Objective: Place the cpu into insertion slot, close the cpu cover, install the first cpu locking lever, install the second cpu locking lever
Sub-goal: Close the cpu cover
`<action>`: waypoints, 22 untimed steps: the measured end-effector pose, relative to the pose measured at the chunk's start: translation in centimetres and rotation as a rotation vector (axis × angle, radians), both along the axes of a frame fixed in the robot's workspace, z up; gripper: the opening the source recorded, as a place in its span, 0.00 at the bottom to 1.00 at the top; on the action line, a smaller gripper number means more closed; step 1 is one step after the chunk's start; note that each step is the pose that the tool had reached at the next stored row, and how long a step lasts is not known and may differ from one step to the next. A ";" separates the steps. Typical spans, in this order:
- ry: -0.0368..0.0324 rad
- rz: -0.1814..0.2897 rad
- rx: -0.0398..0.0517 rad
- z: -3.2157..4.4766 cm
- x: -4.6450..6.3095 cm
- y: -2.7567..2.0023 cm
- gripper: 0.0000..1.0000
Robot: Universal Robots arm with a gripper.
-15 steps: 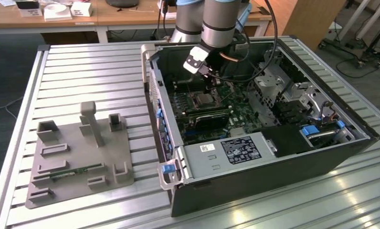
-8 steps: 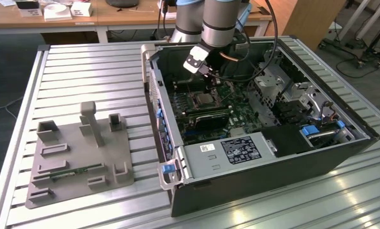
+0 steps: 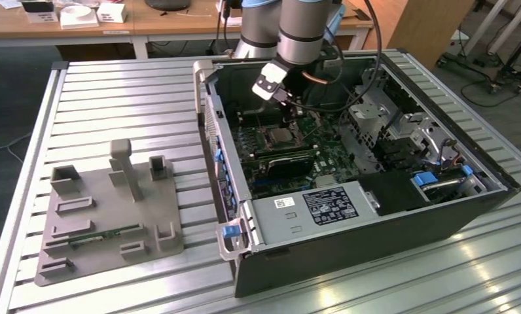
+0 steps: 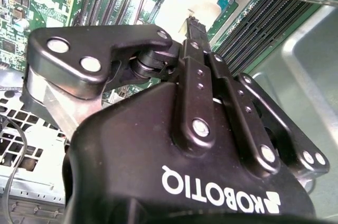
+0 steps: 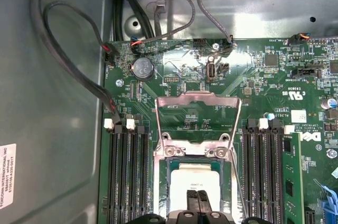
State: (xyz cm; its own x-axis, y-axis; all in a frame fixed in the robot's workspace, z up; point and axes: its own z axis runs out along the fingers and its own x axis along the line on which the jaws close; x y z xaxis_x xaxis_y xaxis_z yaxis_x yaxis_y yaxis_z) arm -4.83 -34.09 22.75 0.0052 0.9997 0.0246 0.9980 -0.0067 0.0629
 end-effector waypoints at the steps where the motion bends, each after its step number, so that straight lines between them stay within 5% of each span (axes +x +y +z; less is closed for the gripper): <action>1: 0.0046 0.000 0.0000 0.00 0.1 0.00 0.11; 5: 0.0223 0.000 -0.0004 0.00 0.3 0.00 0.11; 22: 0.0223 0.000 0.0000 0.36 0.3 0.00 0.11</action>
State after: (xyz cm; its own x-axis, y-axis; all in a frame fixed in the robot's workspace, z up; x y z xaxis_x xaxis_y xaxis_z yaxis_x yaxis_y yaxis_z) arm -4.57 -34.10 23.11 0.0058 0.9997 0.0245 0.9992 -0.0068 0.0406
